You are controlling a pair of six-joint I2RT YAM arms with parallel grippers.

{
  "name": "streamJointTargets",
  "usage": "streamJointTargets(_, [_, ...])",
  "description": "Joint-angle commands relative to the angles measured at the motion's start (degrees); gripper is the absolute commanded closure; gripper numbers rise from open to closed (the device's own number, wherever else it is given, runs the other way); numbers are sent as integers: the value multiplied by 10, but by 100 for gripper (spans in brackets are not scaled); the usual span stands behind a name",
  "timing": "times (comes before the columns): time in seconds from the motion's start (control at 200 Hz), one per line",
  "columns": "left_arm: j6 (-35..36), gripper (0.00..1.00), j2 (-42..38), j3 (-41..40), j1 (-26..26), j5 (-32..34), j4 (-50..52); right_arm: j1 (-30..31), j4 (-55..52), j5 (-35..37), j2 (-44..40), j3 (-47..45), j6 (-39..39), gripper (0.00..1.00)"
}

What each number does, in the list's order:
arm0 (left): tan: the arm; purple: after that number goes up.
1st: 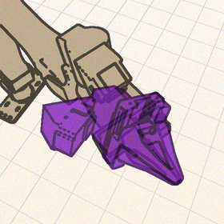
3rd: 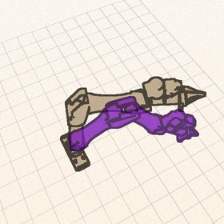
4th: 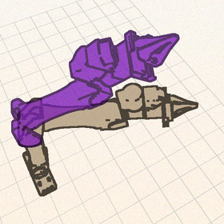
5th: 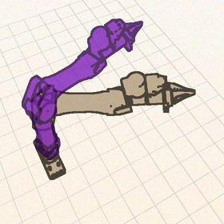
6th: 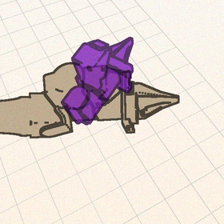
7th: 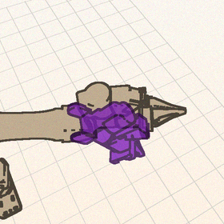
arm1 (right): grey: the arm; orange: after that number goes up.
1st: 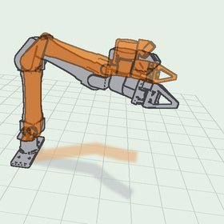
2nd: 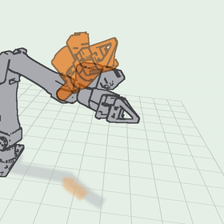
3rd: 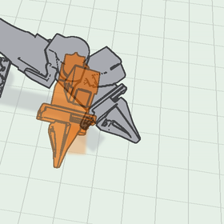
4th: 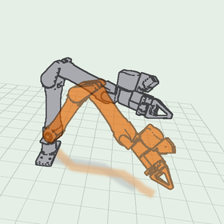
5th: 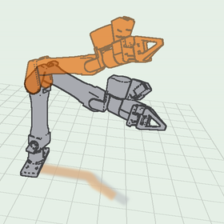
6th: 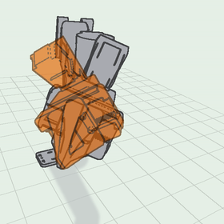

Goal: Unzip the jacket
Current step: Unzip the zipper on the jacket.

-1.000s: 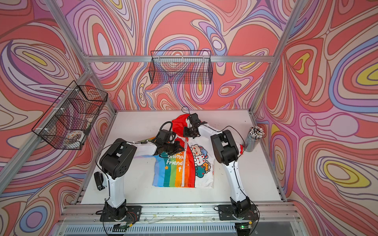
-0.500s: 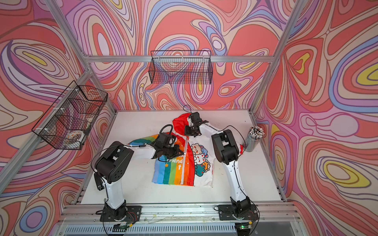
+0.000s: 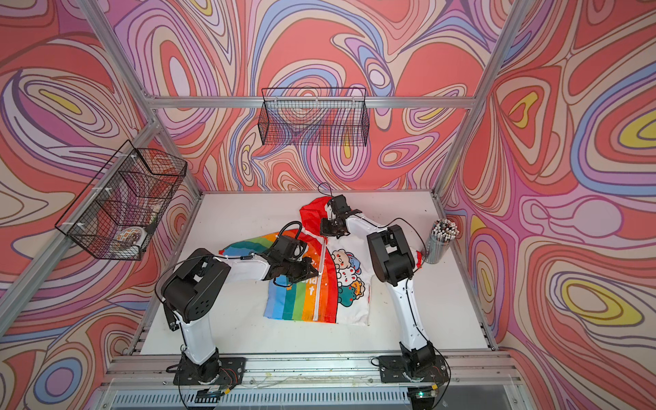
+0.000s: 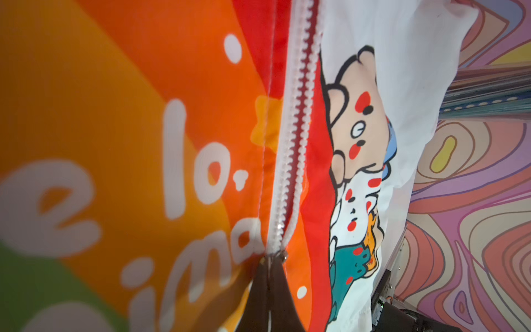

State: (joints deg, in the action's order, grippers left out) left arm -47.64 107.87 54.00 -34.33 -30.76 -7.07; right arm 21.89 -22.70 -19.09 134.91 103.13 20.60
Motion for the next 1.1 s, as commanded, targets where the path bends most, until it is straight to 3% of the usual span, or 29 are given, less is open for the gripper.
streamJointTargets(0.0, [-3,100,-21,-13,-14,5,9,-3,8,9,14,-7,-4,100])
streamJointTargets(0.691, [-59,100,-51,-93,-67,40,-50,-3,-2,20,15,-16,-16,100])
streamJointTargets(1.097, [-62,100,-104,-113,-90,69,-11,-3,-4,19,25,-3,-16,100])
